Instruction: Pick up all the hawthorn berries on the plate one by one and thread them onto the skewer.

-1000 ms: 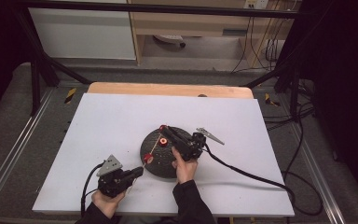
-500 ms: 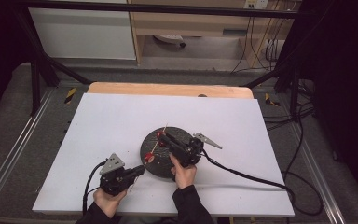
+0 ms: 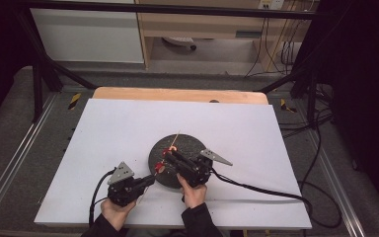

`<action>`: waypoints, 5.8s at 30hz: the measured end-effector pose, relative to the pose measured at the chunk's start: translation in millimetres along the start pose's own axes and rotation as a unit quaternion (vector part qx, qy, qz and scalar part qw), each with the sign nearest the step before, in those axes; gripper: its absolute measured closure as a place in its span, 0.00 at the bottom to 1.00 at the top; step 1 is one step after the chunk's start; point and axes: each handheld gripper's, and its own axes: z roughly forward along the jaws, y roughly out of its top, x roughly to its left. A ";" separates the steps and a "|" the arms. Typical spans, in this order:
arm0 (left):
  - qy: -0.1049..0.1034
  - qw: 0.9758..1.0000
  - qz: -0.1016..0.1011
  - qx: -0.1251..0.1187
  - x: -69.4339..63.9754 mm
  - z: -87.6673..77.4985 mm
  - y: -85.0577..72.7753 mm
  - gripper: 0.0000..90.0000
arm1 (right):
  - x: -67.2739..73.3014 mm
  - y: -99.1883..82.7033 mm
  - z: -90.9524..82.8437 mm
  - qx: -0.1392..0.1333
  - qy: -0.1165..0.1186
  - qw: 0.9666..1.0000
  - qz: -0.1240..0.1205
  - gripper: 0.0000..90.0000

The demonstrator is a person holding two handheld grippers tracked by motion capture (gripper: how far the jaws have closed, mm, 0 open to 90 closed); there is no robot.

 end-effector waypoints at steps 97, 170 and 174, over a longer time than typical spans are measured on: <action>0.038 0.998 0.030 0.036 45.5 -35.3 -9.8 0.98 | -41.9 70.9 105.3 0.434 -0.179 0.859 -0.202 0.53; 0.028 0.998 0.041 0.025 34.5 -34.9 -9.6 0.98 | -9.1 67.0 16.5 0.201 -0.034 0.975 -0.091 0.69; 0.027 0.999 0.042 0.023 33.8 -35.1 -9.6 0.98 | -9.2 60.2 9.3 0.160 -0.022 0.984 -0.072 0.69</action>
